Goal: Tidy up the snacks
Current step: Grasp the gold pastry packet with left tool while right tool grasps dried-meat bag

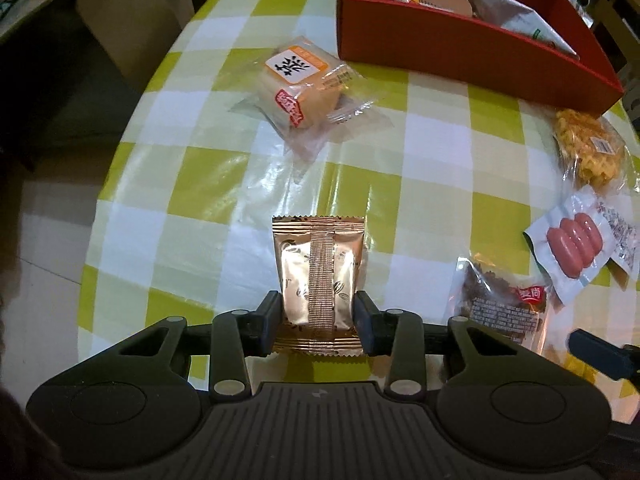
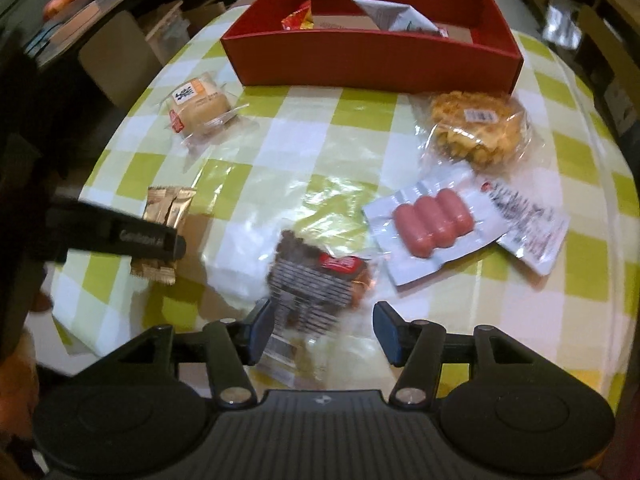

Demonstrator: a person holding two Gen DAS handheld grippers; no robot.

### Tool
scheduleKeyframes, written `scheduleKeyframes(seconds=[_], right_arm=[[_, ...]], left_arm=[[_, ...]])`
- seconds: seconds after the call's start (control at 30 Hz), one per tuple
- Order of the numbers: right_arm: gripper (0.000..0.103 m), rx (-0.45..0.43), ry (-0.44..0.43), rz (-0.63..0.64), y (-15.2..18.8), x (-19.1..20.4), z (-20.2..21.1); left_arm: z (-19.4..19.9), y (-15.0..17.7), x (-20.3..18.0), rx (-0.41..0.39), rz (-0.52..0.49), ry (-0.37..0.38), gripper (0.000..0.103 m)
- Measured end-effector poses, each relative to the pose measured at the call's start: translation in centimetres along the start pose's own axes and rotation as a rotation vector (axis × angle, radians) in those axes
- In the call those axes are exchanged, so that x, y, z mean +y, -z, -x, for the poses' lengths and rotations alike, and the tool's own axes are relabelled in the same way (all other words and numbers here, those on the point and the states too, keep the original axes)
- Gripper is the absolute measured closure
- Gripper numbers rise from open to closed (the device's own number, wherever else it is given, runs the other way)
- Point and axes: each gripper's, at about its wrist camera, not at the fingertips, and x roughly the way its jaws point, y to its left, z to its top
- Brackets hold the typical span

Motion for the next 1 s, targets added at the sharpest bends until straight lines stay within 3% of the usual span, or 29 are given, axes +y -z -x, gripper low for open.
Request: scheduleKeyframes(seconds=[0.2,0.33,0.43,0.57,0.67,0.73,0.83,0.9,1.0], right_arm=[[0.037,0.027,-0.036,-0.111,-0.5,1.1,-2.0],[0.014,0.026,0.051,-0.094,-0.8,2.2,-3.5],[0.007,0.052,0.079,-0.073,-0.5,2.2,-4.7],[0.006,0.054,0.048,-0.061,-0.7,1.6,-4.6],[0.009,0.047,0.06,0.028,-0.3,2.2,-4.6],[0.012,0.044,0.055,0.064,0.0,2.5,-4.4],[0.022,0.038,0.027,0.058,-0.1,2.0,-3.7],[0.023,0.033,0.006,0.044,-0.2,1.7,-3.2],[0.024,0.012,-0.004,0.025,-0.3,1.0,-2.4]], left_arm=[[0.0,-0.1,1.4,0.003,0.021,0.037,0.056],[-0.1,0.0,2.1,-0.006,0.021,0.028,0.059],[-0.5,0.0,2.6,0.001,0.016,0.027,0.058],[-1.5,-0.2,3.0,0.039,0.021,0.05,0.058],[-1.9,0.0,2.7,0.055,0.005,0.067,0.049],[-2.0,0.0,2.4,0.061,-0.002,0.069,0.033],[-1.9,-0.2,2.6,0.053,0.015,0.069,0.028],[-1.8,-0.2,2.6,0.055,0.019,0.072,0.022],[-1.9,-0.1,2.6,0.059,0.014,0.066,0.021]])
